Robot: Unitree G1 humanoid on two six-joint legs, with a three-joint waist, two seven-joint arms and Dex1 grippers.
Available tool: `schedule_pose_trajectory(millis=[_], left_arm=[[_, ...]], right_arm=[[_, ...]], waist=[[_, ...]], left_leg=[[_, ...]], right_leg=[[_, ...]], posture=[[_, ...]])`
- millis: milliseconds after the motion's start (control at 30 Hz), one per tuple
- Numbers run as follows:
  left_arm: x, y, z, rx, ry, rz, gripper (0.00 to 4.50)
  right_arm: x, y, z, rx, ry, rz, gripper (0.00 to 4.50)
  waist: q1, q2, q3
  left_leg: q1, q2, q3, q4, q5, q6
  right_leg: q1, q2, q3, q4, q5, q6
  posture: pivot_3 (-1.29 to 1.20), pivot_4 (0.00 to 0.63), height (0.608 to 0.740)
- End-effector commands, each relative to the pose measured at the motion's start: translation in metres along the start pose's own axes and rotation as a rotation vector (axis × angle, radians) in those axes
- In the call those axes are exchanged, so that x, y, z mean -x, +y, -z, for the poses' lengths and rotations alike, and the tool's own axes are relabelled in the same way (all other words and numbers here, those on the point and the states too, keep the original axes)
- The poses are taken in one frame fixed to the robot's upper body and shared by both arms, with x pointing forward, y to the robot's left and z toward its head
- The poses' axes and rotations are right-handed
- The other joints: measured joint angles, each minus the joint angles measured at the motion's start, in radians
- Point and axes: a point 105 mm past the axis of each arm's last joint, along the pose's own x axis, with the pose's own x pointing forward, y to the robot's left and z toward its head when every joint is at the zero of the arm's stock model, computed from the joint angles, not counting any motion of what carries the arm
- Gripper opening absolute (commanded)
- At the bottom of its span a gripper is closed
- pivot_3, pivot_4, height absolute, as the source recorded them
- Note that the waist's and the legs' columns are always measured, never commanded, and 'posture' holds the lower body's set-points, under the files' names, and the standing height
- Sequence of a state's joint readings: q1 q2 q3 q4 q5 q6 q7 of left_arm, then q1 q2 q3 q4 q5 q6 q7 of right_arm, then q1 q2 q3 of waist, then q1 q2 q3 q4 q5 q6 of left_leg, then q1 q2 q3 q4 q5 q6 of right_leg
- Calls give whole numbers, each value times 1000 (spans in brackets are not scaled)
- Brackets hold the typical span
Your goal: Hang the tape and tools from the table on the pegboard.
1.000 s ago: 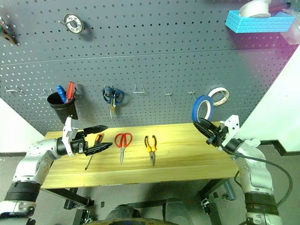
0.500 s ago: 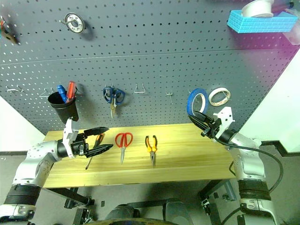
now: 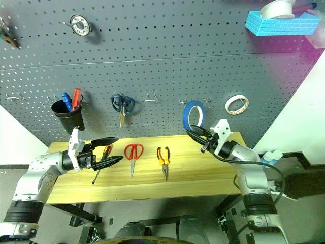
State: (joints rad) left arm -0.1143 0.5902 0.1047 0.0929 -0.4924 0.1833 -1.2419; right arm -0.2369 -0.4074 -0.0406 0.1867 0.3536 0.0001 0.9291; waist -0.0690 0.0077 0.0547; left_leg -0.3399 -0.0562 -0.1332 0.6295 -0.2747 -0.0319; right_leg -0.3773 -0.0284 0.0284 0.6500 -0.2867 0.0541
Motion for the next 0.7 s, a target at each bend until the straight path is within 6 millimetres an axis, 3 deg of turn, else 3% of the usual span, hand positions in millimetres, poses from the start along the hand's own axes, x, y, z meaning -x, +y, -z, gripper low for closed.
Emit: schedule_pose_trajectory(millis=[33, 400, 700], left_arm=[[2, -2, -13, -40, -26, 1, 4500], [4, -8, -16, -30, -24, -14, 4500], [5, -7, -20, -35, -22, -19, 4500]], right_arm=[[-11, -3, -15, 54, -49, -9, 629], [-24, -33, -5, 153, -1, 119, 629], [-42, -33, 1, 207, 6, 107, 629]], waist=[[0, 0, 0], [0, 0, 0], [0, 0, 0]], left_leg=[[0, 0, 0, 0, 0, 0], [0, 0, 0, 0, 0, 0], [0, 0, 0, -1, 0, 0]], right_leg=[[0, 0, 0, 0, 0, 0], [0, 0, 0, 0, 1, -2], [0, 0, 0, 0, 2, -3]], posture=[[-98, 0, 740], [-80, 0, 740], [-68, 0, 740]])
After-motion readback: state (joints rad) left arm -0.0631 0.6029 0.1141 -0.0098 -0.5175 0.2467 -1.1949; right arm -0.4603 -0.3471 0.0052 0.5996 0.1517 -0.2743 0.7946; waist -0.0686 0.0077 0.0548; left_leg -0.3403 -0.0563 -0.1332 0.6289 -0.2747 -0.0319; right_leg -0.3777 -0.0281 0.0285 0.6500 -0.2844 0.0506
